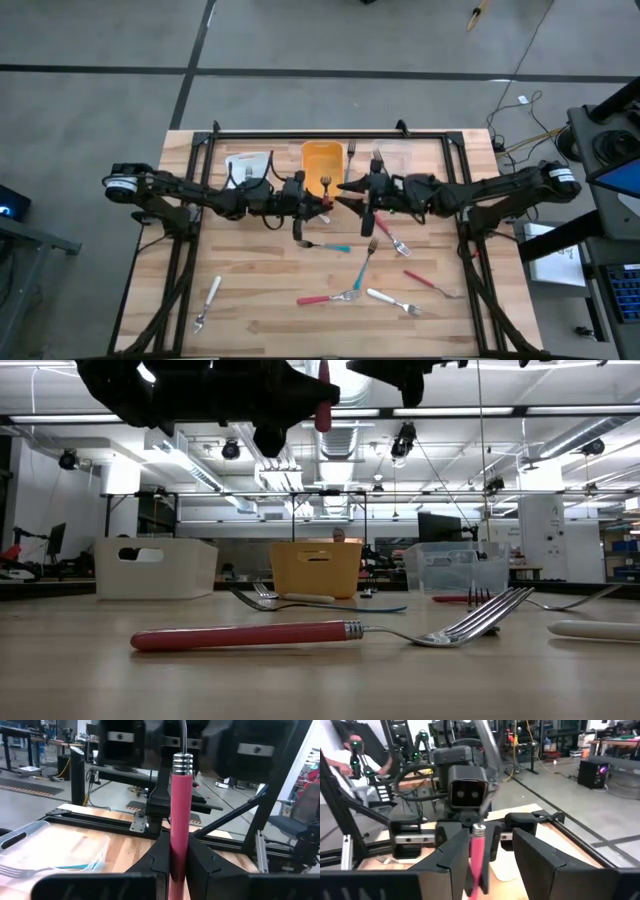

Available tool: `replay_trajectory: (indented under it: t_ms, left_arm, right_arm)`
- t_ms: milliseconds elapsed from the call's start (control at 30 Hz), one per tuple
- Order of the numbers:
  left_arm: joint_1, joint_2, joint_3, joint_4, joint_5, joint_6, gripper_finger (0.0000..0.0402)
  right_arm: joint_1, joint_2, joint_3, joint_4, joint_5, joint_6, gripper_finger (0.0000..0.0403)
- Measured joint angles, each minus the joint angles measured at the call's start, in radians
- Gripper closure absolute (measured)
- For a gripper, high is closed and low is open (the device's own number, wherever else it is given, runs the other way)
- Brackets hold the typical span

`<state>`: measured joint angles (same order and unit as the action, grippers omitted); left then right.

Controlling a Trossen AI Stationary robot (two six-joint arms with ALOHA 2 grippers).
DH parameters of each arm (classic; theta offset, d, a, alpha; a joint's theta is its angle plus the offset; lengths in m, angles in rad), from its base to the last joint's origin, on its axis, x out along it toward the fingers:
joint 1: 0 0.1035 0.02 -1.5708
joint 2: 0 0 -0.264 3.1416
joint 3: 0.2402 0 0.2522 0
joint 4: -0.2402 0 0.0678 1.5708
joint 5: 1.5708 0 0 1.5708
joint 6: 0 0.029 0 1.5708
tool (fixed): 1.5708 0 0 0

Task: Sort silverware by color (type)
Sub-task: Put the pink fork into the yellow bin

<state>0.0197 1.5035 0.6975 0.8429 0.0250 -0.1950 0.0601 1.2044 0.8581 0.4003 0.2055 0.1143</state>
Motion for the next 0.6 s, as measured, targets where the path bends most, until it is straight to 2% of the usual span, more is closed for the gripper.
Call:
replay_trajectory:
  t_ms: [200,400,600]
  left_arm:
    - [0.0,0.014,0.001,0.001,-0.012,-0.025,0.0386]
    - [0.002,0.014,0.0,0.002,-0.024,-0.04,0.0386]
    - [0.002,0.014,0.0,0.002,-0.024,-0.054,0.0387]
  right_arm:
    - [-0.014,0.056,0.0,0.014,-0.019,0.0,0.0264]
    - [-0.019,0.104,0.0,0.115,-0.049,-0.006,0.0265]
    - [-0.04,0.145,0.006,0.171,-0.05,-0.021,0.0295]
